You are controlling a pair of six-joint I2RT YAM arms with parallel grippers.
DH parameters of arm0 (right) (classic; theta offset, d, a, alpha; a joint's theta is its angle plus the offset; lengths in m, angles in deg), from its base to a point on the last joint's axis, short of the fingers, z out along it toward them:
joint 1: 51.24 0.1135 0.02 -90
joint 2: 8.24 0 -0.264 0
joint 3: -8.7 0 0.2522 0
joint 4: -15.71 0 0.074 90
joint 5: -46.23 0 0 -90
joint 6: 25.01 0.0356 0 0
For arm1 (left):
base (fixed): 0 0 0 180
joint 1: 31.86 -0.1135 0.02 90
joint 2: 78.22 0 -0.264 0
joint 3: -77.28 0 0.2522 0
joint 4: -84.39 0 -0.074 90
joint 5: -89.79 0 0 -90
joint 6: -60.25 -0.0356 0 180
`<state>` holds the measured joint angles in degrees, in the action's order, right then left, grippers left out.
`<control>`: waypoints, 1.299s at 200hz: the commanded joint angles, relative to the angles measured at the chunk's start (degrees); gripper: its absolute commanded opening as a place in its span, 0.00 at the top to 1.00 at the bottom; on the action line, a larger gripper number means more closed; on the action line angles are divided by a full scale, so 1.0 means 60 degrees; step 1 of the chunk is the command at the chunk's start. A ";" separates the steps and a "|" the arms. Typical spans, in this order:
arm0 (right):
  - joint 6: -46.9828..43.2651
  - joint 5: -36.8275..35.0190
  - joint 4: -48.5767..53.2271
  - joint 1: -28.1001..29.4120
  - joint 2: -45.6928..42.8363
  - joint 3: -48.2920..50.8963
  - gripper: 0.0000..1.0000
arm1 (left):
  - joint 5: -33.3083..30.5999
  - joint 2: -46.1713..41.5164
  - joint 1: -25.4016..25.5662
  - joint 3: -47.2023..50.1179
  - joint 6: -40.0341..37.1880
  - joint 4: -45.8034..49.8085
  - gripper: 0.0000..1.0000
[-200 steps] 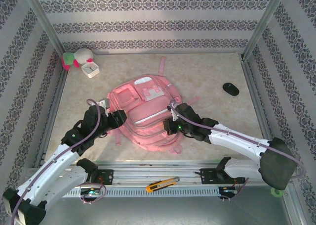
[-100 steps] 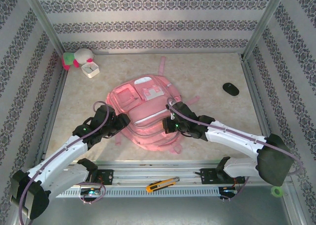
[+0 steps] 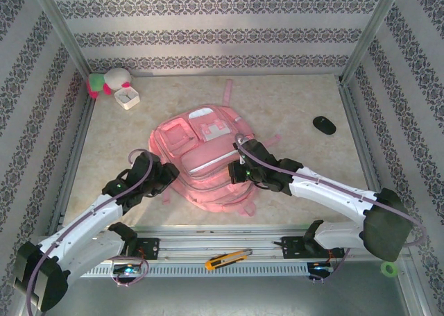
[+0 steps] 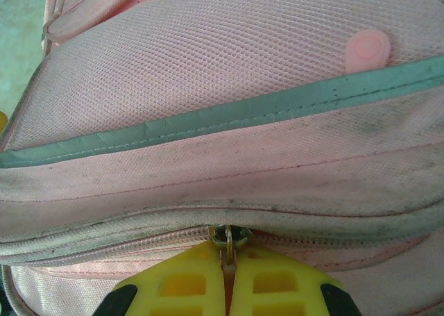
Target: Pack the student bag
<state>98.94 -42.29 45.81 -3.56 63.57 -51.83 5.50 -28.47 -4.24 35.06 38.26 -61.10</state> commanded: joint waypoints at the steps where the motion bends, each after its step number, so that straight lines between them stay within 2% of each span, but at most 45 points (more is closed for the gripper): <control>1: -0.0023 -0.0063 -0.0352 0.0029 0.0111 -0.0118 1.00 | -0.0072 0.0349 -0.0148 0.0313 0.0393 -0.1001 0.60; 28: -0.0018 -0.0044 -0.0530 0.0228 0.0391 -0.0211 1.00 | -0.0263 0.1379 -0.0167 -0.0021 -0.0078 -0.1347 0.68; 58: 0.0056 -0.0070 -0.0748 0.0608 0.0841 -0.0490 1.00 | 0.0025 0.2472 -0.0483 -0.0556 -0.0525 -0.1841 0.74; 95: 0.0287 -0.0290 -0.0962 0.1067 0.1283 -0.0731 1.00 | 0.0367 0.3293 -0.1272 -0.0799 -0.0981 -0.2672 0.74; 109: 0.0353 -0.0255 -0.1093 0.1105 0.1486 -0.0795 1.00 | 0.0682 0.3596 -0.1660 -0.0913 -0.1203 -0.3050 0.71; 140: 0.0143 -0.0158 -0.1371 0.1172 0.1745 -0.1057 1.00 | 0.1103 0.4356 -0.2231 -0.1617 -0.1756 -0.3075 0.67; 159: 0.0046 -0.0187 -0.1337 0.1179 0.1848 -0.1210 1.00 | 0.1576 0.4581 -0.2419 -0.2075 -0.2258 -0.2836 0.62; 178: -0.0003 -0.0090 -0.1311 0.1150 0.1894 -0.1272 1.00 | 0.1984 0.4101 -0.2409 -0.2316 -0.3280 -0.2401 0.52; 192: -0.0188 0.0100 -0.1216 0.1122 0.1918 -0.1313 1.00 | 0.2088 0.3310 -0.2414 -0.2290 -0.4198 -0.2105 0.49; 202: -0.0349 0.0262 -0.1170 0.1092 0.1907 -0.1346 1.00 | 0.2076 0.2726 -0.2384 -0.2342 -0.4987 -0.1733 0.48; 212: -0.0501 0.0461 -0.1210 0.1091 0.1860 -0.1337 1.00 | 0.2406 0.2334 -0.2303 -0.2494 -0.6300 -0.1413 0.48; 233: -0.0509 0.0896 -0.1453 0.1087 0.1803 -0.1318 1.00 | 0.2898 0.2152 -0.2262 -0.3182 -0.8269 -0.0158 0.48; 260: -0.0485 0.1041 -0.1511 0.1062 0.1786 -0.1288 1.00 | 0.3648 0.1670 -0.2260 -0.3189 -1.0319 -0.0110 0.49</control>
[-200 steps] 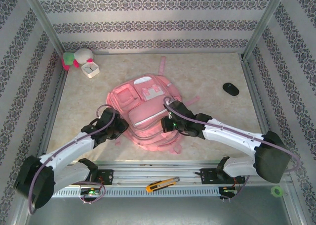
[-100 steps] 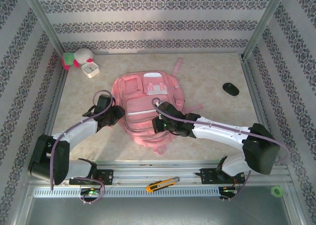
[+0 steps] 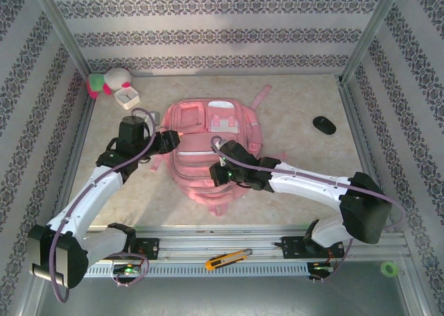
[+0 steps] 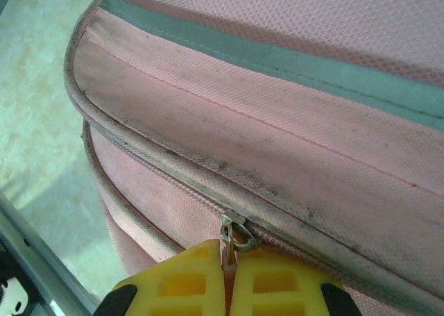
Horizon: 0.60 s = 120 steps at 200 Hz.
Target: Pack the student bag
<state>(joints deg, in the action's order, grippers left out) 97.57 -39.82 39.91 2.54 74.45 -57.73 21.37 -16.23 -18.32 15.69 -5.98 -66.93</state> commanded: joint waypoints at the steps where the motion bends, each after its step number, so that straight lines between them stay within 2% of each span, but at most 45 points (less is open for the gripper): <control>1: -0.0250 0.0638 -0.0526 0.0039 -0.0028 -0.0305 1.00 | 0.1069 -0.0385 0.0086 0.0058 -0.3000 0.0843 0.49; 31: -0.0244 0.0863 -0.0607 -0.0169 0.0052 -0.0412 1.00 | 0.1793 -0.0728 0.0153 0.0386 -0.4109 -0.0012 0.50; 54: -0.0143 0.0995 -0.0599 -0.0280 -0.0008 -0.0507 1.00 | 0.2922 -0.0368 0.0300 0.0110 -0.5215 0.0511 0.53; 68: -0.0100 0.1153 -0.0644 -0.0350 -0.0001 -0.0505 1.00 | 0.3547 -0.0326 0.0558 -0.0086 -0.6592 0.1222 0.53; 81: -0.0127 0.1275 -0.0649 -0.0418 0.0034 -0.0507 1.00 | 0.3176 -0.0432 0.0963 -0.0327 -0.7732 0.1925 0.49; 96: -0.0083 0.1362 -0.0659 -0.0488 0.0118 -0.0518 1.00 | 0.2880 -0.0469 0.1382 -0.0672 -0.9617 0.2907 0.45; 120: -0.0138 0.1478 -0.0680 -0.0533 0.0228 -0.0581 1.00 | 0.2799 -0.0346 0.1583 -0.0472 -1.2482 0.3443 0.39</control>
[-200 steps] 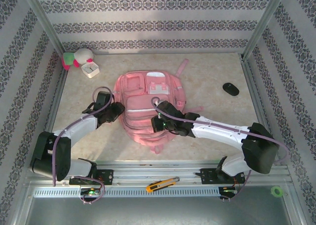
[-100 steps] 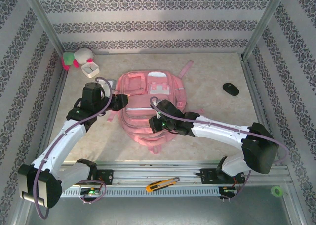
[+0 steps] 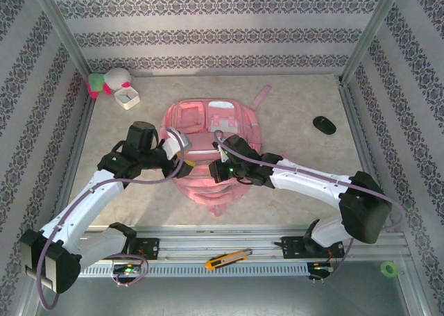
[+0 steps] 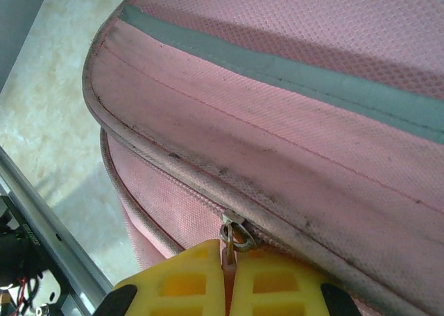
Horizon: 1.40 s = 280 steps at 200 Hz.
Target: Pack the student bag
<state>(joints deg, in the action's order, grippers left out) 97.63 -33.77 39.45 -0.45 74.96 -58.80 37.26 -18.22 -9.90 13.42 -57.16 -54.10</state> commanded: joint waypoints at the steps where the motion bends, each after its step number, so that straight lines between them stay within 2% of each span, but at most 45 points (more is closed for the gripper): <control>1: -0.0149 0.0469 -0.0603 -0.0034 0.0144 -0.0402 1.00 | 0.0153 -0.0013 0.0179 -0.0075 -0.4034 0.1284 0.39; 26: -0.0139 0.0411 -0.0669 -0.0070 0.0043 -0.0346 1.00 | -0.0158 0.0244 0.0182 0.0402 -0.5436 0.0406 0.35; 46: -0.0100 0.0424 -0.0766 -0.0071 -0.0049 -0.0263 1.00 | -0.0092 0.0525 0.0184 0.0506 -0.5915 -0.0489 0.34; 60: -0.0074 0.0488 -0.0839 -0.0071 -0.0053 -0.0231 1.00 | 0.0130 0.0860 0.0196 0.0277 -0.6291 -0.0545 0.34; 95: 0.0023 0.0516 -0.1081 -0.0085 -0.0124 -0.0025 1.00 | 0.0198 0.1693 0.0249 0.0161 -0.6308 -0.1355 0.34; 117: 0.0028 0.0581 -0.1087 -0.0114 -0.0112 0.0020 1.00 | -0.0123 0.1979 0.0404 0.0410 -0.6048 -0.2323 0.35; 157: 0.0063 0.0620 -0.1119 -0.0180 -0.0187 0.0074 1.00 | -0.1138 0.2475 0.0584 0.0317 -0.5966 -0.2377 0.58; 182: 0.0383 0.0672 -0.1072 -0.0408 -0.0407 0.0320 1.00 | -0.1484 0.2473 0.0578 0.0305 -0.5925 -0.2113 0.85; 201: 0.0410 0.0556 -0.0643 -0.0598 -0.0701 0.0481 1.00 | -0.1542 0.2391 0.0576 0.0294 -0.5854 -0.1906 0.98; 246: -0.0081 -0.0040 0.1054 -0.1160 -0.1249 0.0489 1.00 | -0.1540 0.2415 0.0563 0.0220 -0.5926 -0.1396 1.00; 280: -0.0218 0.0058 0.0847 -0.1352 -0.1328 0.0728 1.00 | -0.0996 0.2382 0.0570 0.0162 -0.5687 -0.1476 1.00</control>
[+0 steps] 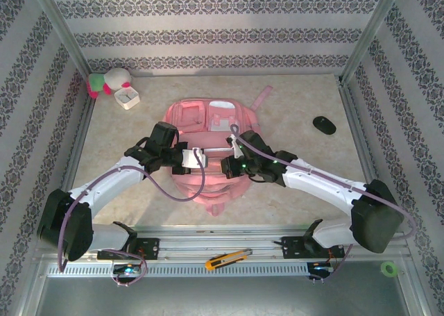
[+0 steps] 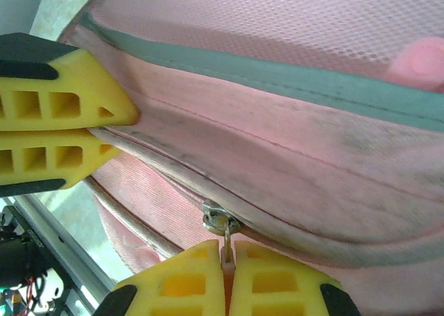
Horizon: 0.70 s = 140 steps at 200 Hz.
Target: Pack the student bag
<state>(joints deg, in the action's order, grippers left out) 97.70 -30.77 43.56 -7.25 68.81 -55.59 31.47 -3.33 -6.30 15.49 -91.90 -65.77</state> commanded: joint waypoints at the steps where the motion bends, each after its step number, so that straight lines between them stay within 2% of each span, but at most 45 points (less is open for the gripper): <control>1: -0.0218 -0.0432 0.0137 -0.0223 -0.0304 0.0197 1.00 | -0.0011 -0.0094 -0.0029 -0.0184 0.0118 0.0455 1.00; 8: -0.0180 -0.0328 -0.0099 -0.0199 -0.0282 0.0264 1.00 | 0.0112 -0.0122 -0.0027 -0.0144 0.0232 0.0325 1.00; 30: -0.0334 -0.0076 -0.0715 -0.0173 -0.0118 0.0388 0.90 | 0.0378 -0.0206 -0.0036 -0.0090 0.0431 0.0050 1.00; 64: -0.0417 -0.0521 -0.1666 -0.0141 0.0043 0.0818 0.88 | 0.0563 -0.0433 -0.0038 -0.0096 0.0523 0.0028 1.00; 106: -0.0615 -0.1243 -0.3337 0.0230 -0.0522 0.1799 0.87 | 0.0466 -0.0678 -0.0053 -0.0055 0.0807 -0.0331 1.00; 140: -0.0874 -0.1499 -0.4626 0.0583 -0.0787 0.2550 0.80 | 0.0374 -0.0554 -0.0062 -0.0122 0.1096 -0.0445 1.00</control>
<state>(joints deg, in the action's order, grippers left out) 94.57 -35.80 23.98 -4.82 65.40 -43.13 32.23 -4.86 -6.36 15.52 -87.57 -65.88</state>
